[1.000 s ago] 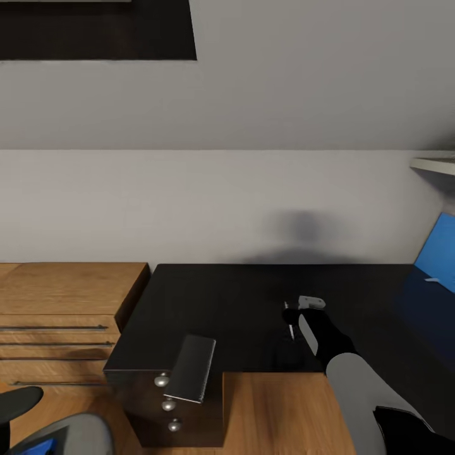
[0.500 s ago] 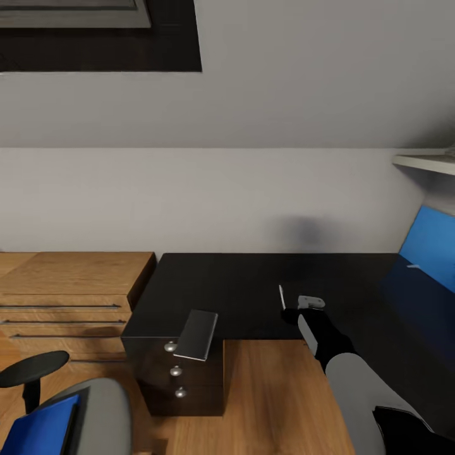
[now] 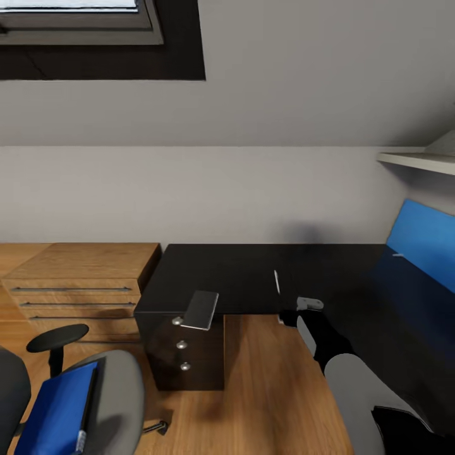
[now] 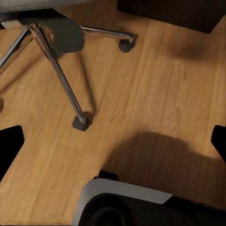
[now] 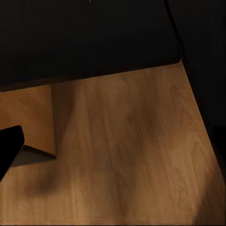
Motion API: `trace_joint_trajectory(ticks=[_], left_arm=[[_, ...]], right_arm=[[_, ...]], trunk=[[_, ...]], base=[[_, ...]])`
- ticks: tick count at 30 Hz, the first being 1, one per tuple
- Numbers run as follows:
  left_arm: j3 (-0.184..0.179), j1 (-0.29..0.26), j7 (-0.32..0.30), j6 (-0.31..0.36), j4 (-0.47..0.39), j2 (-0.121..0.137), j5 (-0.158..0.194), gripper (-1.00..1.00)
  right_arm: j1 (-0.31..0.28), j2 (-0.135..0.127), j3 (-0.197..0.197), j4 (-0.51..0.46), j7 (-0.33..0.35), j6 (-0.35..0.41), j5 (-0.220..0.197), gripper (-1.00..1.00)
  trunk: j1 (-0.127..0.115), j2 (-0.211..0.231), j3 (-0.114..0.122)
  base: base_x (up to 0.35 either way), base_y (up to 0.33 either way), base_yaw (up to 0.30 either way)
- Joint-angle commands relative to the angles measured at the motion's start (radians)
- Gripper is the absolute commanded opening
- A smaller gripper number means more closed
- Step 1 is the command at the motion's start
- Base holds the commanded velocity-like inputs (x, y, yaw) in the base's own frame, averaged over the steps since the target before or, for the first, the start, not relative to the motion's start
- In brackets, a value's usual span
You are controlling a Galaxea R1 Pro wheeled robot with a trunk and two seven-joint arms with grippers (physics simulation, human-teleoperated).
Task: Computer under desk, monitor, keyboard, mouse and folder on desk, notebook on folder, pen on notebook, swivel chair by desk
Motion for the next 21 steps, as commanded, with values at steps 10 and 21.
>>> trace_joint_trajectory(ticks=[10, 21], left_arm=[[0.004, 0.0, -0.009, 0.0, -0.002, 0.001, 0.008, 1.0], [0.006, 0.0, -0.008, 0.0, -0.002, 0.003, 0.008, 1.0]], right_arm=[[0.0, 0.009, -0.004, 0.0, 0.0, 0.005, 0.001, 1.0], [0.0, 0.021, -0.004, 0.005, 0.0, 0.005, 0.001, 1.0]], trunk=[[-0.001, -0.001, -0.001], [-0.001, -0.001, -0.001]], base=[[-0.331, 0.0, 0.0], [-0.019, 0.0, 0.0]])
